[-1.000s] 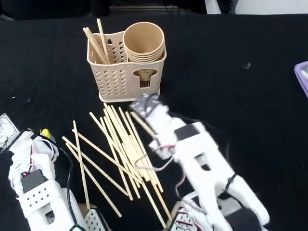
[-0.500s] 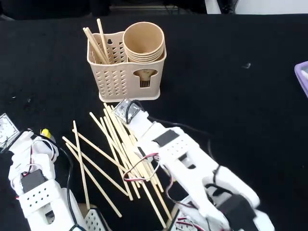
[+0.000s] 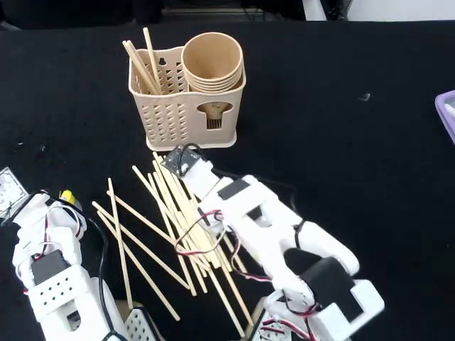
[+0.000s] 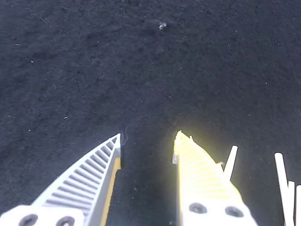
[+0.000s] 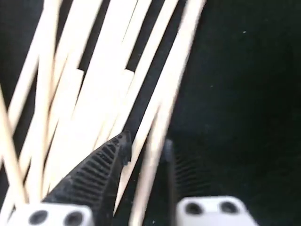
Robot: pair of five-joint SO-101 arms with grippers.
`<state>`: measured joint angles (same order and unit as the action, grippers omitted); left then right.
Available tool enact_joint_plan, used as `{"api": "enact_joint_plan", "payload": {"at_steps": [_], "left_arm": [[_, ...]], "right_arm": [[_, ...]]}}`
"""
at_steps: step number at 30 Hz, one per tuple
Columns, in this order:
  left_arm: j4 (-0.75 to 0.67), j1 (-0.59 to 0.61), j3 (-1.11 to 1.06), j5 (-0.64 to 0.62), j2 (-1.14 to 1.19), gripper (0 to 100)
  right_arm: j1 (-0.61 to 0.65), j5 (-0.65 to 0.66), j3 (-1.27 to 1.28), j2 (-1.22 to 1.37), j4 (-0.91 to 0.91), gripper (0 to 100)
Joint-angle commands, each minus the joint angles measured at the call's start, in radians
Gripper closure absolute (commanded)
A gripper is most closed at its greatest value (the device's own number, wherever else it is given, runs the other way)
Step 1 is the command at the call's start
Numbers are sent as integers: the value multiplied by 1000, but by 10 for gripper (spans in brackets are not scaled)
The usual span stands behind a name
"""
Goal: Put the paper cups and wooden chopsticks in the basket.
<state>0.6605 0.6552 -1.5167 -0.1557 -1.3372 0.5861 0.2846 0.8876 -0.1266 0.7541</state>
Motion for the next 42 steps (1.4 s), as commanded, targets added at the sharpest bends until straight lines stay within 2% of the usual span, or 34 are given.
{"api": "enact_joint_plan", "payload": {"at_steps": [1, 12, 19, 21, 25, 29, 34, 37, 42], "left_arm": [[-18, -15, 58, 0, -12, 812], [-18, -15, 58, 0, -12, 812], [-18, -15, 58, 0, -12, 812], [-18, -16, 58, 0, -12, 812], [-18, -16, 58, 0, -12, 812], [-17, -16, 56, 0, -12, 812], [-18, -16, 48, 0, -12, 812], [-18, -38, 47, 2, -12, 812], [-18, -45, 47, 2, -12, 812]], "right_arm": [[14, 44, -39, -7, 54, 985], [-26, 44, -41, -496, 319, 988], [-20, 37, -107, -858, 311, 988], [-20, 37, -162, -928, 224, 988], [6, -21, -229, -935, -84, 988], [57, -149, -272, -860, -381, 988], [68, -167, -331, -653, -735, 988], [66, -167, -397, -498, -824, 988], [63, -166, -599, -248, -835, 988]]}}
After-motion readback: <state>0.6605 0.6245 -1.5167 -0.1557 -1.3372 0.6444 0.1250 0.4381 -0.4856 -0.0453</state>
